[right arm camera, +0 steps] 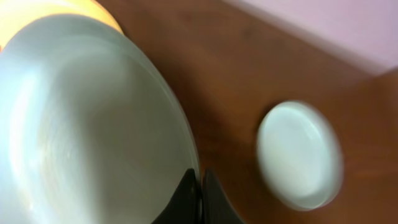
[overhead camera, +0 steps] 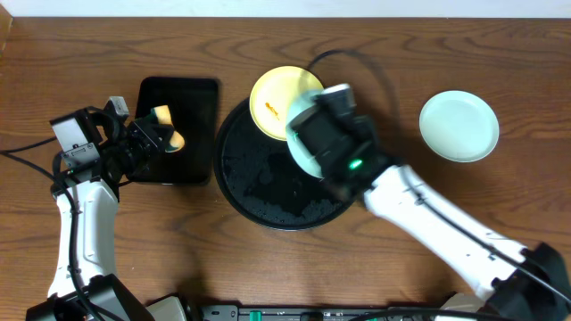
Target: Clean dirty plates on tray and stack at the side
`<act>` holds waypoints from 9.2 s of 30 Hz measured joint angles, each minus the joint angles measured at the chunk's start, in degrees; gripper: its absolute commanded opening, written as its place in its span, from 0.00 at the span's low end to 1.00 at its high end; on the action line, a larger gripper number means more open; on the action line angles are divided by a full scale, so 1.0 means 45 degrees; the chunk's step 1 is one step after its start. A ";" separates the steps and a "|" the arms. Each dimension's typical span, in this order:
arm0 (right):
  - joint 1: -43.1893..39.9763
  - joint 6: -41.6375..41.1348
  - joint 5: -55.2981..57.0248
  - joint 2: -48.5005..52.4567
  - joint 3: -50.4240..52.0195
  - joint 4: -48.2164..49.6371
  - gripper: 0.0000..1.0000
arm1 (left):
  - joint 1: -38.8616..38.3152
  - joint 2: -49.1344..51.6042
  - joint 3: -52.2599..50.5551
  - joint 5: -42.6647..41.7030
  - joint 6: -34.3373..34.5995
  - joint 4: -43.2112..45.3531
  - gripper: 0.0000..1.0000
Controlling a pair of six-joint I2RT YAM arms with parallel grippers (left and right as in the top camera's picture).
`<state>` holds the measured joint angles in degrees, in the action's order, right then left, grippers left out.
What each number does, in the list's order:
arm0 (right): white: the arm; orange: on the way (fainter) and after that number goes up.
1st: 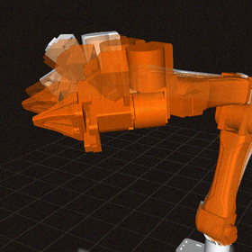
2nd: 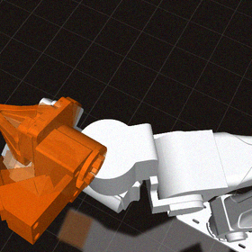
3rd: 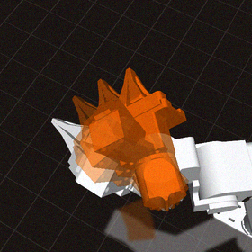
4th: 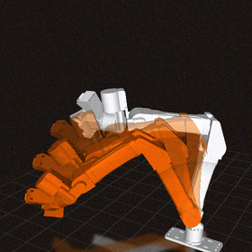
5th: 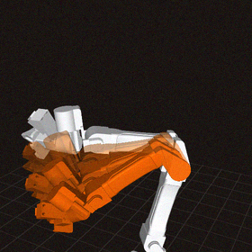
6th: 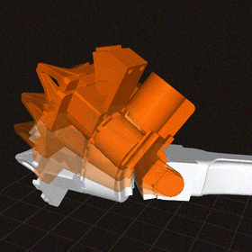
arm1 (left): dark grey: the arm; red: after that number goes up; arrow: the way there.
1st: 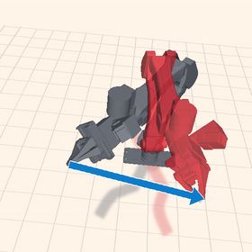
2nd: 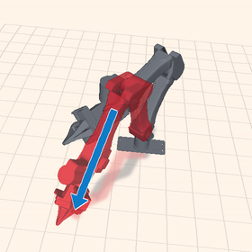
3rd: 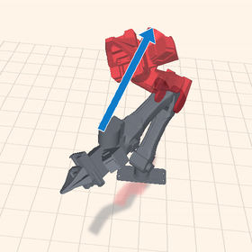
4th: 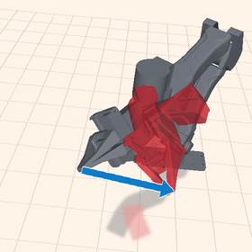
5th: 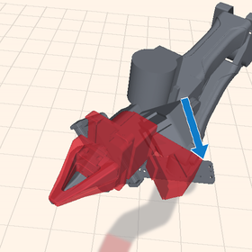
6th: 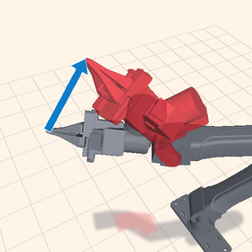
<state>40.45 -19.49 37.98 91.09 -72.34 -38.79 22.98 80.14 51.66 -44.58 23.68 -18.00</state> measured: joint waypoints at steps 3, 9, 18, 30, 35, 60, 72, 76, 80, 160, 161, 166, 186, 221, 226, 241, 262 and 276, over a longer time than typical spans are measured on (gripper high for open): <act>-0.2186 -0.1035 -0.3381 -0.0486 0.0000 -0.0282 0.01 | -0.0175 0.0000 0.0000 0.0029 -0.0010 -0.0117 0.08; -0.5780 -0.2118 -0.9602 -0.0758 0.0000 -0.0345 0.01 | -0.1758 0.0000 0.0000 -0.0729 -0.1205 -0.0670 0.08; -0.6999 -0.2511 -1.2594 -0.0758 0.0000 -0.0233 0.01 | -0.5289 0.0000 0.0000 -0.2832 -0.2909 -0.2623 0.08; -0.6999 -0.2977 -1.2541 -0.0748 0.0000 0.0214 0.01 | -0.8641 0.0000 -0.0010 -0.3755 -0.3405 -0.3245 0.08; -0.6994 -0.2977 -1.2536 -0.0748 0.0000 -0.0233 0.01 | -0.8714 0.0000 -0.0019 -0.3779 -0.3507 -0.2744 0.08; -0.6946 -0.2963 -1.2925 -0.0748 0.0000 -0.0403 0.01 | -0.8714 0.0000 -0.0044 -0.2098 -0.3551 -0.0393 0.08; -0.6951 -0.2866 -1.2905 -0.0748 0.0005 -0.0510 0.01 | -0.8689 0.0000 -0.0049 -0.1909 -0.2846 0.0821 0.08; -0.6951 -0.2866 -1.2896 -0.0748 0.0000 -0.0515 0.01 | -0.8689 0.0000 -0.0049 -0.1909 -0.2822 0.0855 0.08; -0.6951 -0.2846 -1.2871 -0.0748 0.0000 -0.0549 0.01 | -0.8612 0.0000 -0.0049 -0.1909 -0.2739 0.0908 0.08; -1.2852 0.0073 -0.8262 -0.0117 0.0019 0.0627 0.01 | -0.3298 0.0000 -0.0053 0.3468 -0.2317 -0.2040 0.08; -1.3367 0.0112 -0.8495 0.0126 0.0019 0.0631 0.01 | -0.3298 0.0000 -0.0053 0.3473 -0.2317 -0.2045 0.08; -1.4702 0.0408 -0.9539 0.1326 0.0019 0.0840 0.03 | -0.3298 0.0000 -0.0053 0.3478 -0.2317 -0.2040 0.08; -1.3838 0.5115 -1.3440 0.2943 -0.2176 -0.2322 0.70 | -0.3298 0.0000 -0.0053 0.3478 -0.2317 -0.2040 0.08; -0.4682 0.7601 -1.2055 0.9447 -0.6057 0.5445 0.43 | -0.3298 0.0000 -0.0058 0.3478 -0.2356 -0.2346 0.12; -0.4337 0.7543 -1.2216 0.9675 -0.6057 0.5566 0.32 | -0.3298 0.0000 -0.0058 0.3478 -0.2356 -0.2346 0.12; -0.4396 0.7334 -1.2342 0.9379 -0.6071 0.4979 0.01 | -0.3298 0.0000 -0.0058 0.3667 -0.2356 -0.2613 0.12; -0.4138 0.1341 -1.0700 0.5100 -0.4634 -0.4439 0.01 | -0.3298 0.0000 -0.0058 0.3711 -0.3084 -0.2176 0.08; -0.2424 -0.1957 -1.0205 0.5110 -0.1812 -0.1122 0.30 | -0.3298 0.0000 -0.0058 0.3706 -0.3279 -0.1943 0.08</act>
<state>29.54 -28.29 -7.94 114.08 -80.49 -43.83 8.14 80.14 51.40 -27.90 8.93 -26.74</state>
